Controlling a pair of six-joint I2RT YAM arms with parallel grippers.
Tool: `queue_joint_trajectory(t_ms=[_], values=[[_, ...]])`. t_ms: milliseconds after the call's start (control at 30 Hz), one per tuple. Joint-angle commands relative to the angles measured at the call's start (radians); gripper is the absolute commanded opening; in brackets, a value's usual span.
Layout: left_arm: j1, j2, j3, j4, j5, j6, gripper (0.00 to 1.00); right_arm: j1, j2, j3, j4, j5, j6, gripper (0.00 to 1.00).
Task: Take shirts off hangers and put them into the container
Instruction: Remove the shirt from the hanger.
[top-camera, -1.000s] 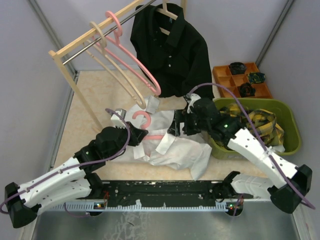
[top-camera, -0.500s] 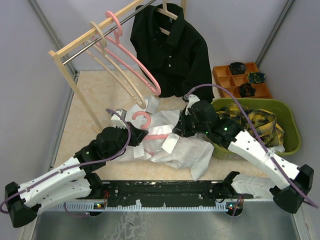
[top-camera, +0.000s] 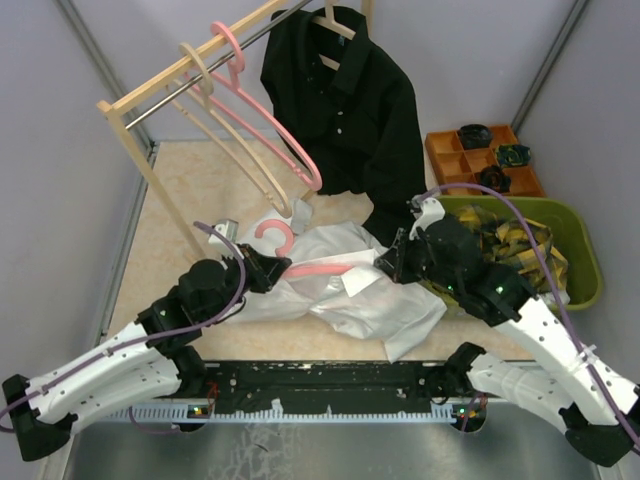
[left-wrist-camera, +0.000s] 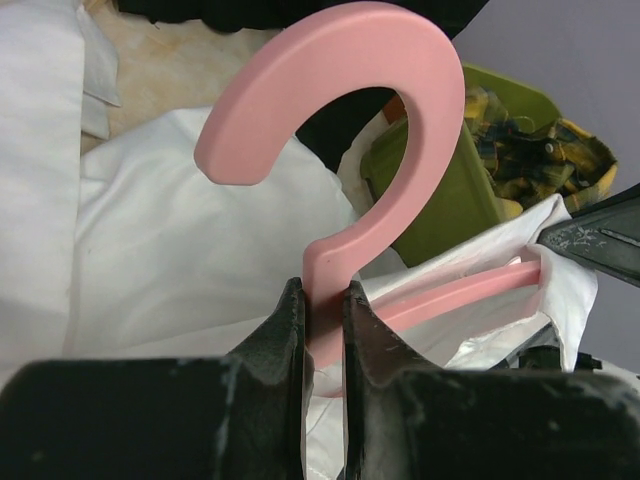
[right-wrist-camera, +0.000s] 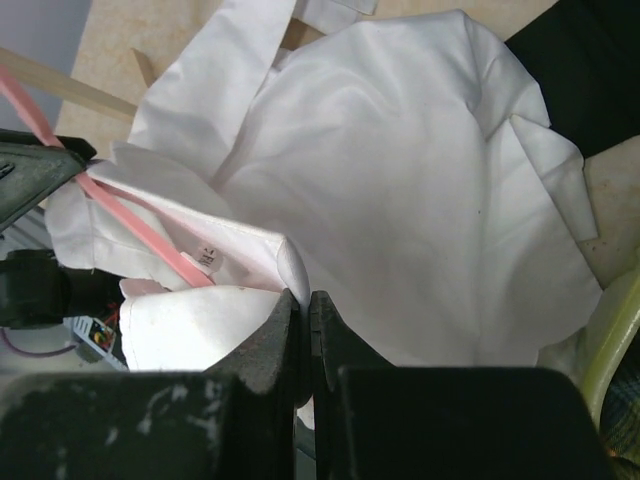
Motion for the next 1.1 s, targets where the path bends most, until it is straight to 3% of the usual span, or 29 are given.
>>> queue_joint_trajectory(t_ms=[0, 233, 400, 633, 967, 1067], values=[[0.017, -0.045, 0.021, -0.071, -0.174, -0.022, 0.0, -0.024, -0.102, -0.026, -0.101, 0.123, -0.027, 0.0], [0.018, -0.065, 0.028, -0.131, -0.246, -0.104, 0.0, -0.024, -0.267, -0.133, 0.012, -0.038, 0.035, 0.0], [0.018, -0.104, 0.03, -0.157, -0.272, -0.154, 0.0, -0.024, -0.319, -0.188, -0.088, 0.097, 0.163, 0.02], [0.018, -0.136, 0.021, -0.126, -0.291, -0.165, 0.0, -0.024, -0.375, -0.307, 0.016, 0.044, 0.247, 0.06], [0.018, -0.072, 0.018, -0.038, -0.175, -0.055, 0.0, -0.024, -0.29, -0.171, -0.041, -0.036, 0.141, 0.54], [0.018, -0.023, 0.046, -0.044, -0.142, -0.032, 0.0, -0.024, -0.234, -0.112, -0.048, -0.041, 0.109, 0.61]])
